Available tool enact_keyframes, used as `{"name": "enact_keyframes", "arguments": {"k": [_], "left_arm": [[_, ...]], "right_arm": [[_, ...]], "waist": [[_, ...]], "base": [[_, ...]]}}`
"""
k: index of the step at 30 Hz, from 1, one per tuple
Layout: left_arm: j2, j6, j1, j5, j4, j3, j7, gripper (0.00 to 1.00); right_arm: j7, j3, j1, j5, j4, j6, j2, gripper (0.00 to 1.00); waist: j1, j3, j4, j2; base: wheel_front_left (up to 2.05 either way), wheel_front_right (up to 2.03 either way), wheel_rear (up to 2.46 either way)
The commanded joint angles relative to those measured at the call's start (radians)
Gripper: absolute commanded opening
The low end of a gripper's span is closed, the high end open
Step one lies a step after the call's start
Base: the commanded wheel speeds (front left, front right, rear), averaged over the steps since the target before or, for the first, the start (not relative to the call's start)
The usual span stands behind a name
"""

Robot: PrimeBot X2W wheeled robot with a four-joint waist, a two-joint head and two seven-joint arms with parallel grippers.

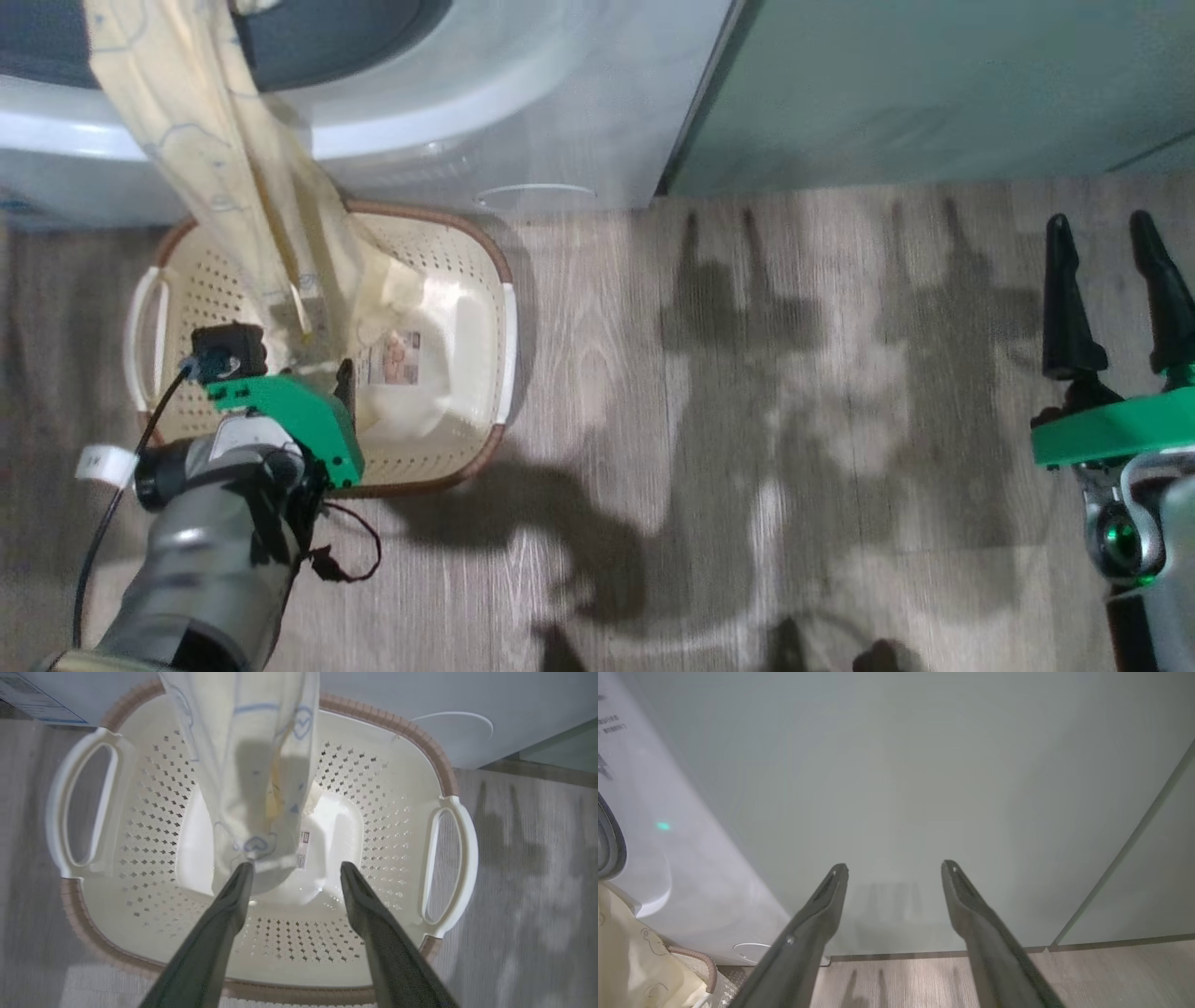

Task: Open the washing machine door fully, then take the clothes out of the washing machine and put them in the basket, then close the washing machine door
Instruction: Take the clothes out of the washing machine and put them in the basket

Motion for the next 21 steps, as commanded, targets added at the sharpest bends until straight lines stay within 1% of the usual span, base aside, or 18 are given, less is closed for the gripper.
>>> {"name": "enact_keyframes", "arguments": {"k": [1,5,8,14,18,21], "left_arm": [[0.037,-0.001,0.022,-0.010,-0.006,0.030,-0.028,1.00],[0.041,-0.023,0.027,-0.033,-0.018,0.050,-0.060,1.00],[0.052,-0.036,0.030,-0.047,-0.057,0.070,-0.070,1.00],[0.076,-0.050,0.093,-0.024,-0.267,0.133,-0.071,1.00],[0.077,-0.058,0.163,0.016,-0.414,0.197,-0.071,1.00],[0.066,-0.064,0.227,0.056,-0.522,0.247,-0.071,1.00]], "right_arm": [[-0.006,0.008,0.016,-0.007,-0.021,0.000,-0.002,1.00],[-0.006,0.006,0.035,-0.005,-0.013,0.000,0.004,1.00],[-0.006,0.003,0.052,-0.003,-0.008,0.000,0.007,1.00],[-0.006,0.001,0.083,0.000,-0.001,0.000,0.015,1.00],[-0.006,0.003,0.106,0.000,0.004,0.000,0.018,1.00],[-0.006,0.003,0.123,-0.002,0.005,0.000,0.020,1.00]], "waist": [[0.0000,-0.030,0.008,0.0000],[0.0000,-0.079,0.015,0.0000],[0.0000,-0.113,0.021,0.0000],[0.0000,-0.176,0.028,0.0000],[0.0000,-0.219,0.027,0.0000],[0.0000,-0.247,0.025,0.0000]], "base": [[0.00,0.00,0.00],[0.00,0.00,0.00],[0.00,0.00,0.00],[0.00,0.00,0.00],[0.00,0.00,0.00],[0.00,0.00,0.00]]}}
